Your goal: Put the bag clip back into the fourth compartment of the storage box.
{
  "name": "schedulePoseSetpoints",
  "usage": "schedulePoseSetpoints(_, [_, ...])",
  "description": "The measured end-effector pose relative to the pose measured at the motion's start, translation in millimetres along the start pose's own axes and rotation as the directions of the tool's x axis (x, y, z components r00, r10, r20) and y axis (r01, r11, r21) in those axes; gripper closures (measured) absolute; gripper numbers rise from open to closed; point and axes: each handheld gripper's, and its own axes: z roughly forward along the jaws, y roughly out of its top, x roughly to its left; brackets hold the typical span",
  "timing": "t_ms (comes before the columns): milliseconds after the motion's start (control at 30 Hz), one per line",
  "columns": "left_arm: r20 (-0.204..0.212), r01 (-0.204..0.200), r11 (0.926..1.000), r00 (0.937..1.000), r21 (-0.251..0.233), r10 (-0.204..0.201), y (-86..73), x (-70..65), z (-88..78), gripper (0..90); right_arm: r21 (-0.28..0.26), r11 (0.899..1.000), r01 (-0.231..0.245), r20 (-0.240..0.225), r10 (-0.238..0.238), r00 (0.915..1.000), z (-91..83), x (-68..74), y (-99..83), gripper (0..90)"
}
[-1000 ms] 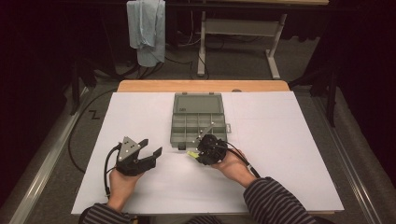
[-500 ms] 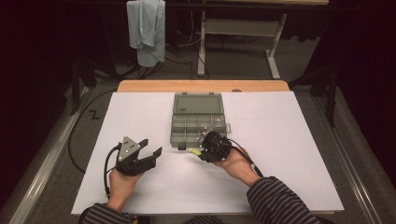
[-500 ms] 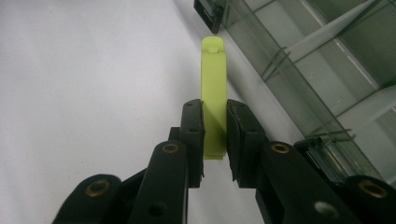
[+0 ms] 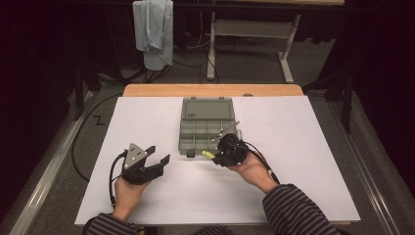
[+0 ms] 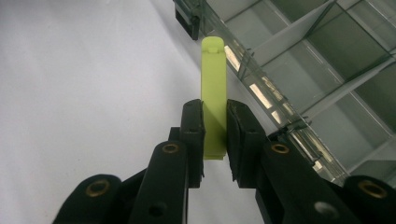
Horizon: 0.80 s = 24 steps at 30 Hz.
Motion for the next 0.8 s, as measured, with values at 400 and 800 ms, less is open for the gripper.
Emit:
schedulePoseSetpoints(400, [-0.002, -0.004, 1.0000, 1.0000, 0.006, 0.004, -0.1, 0.4, 0.0, 37.5, -0.023, 0.999, -0.031, 0.010, 0.031, 0.9995, -10.2, -9.8, -1.3, 79.8])
schedulePoseSetpoints(800, [-0.002, 0.000, 1.0000, 1.0000, 0.003, 0.000, -0.1, 0.4, 0.2, 37.5, -0.029, 0.998, -0.058, 0.028, 0.059, 0.9979, -14.9, -20.4, -1.0, 79.8])
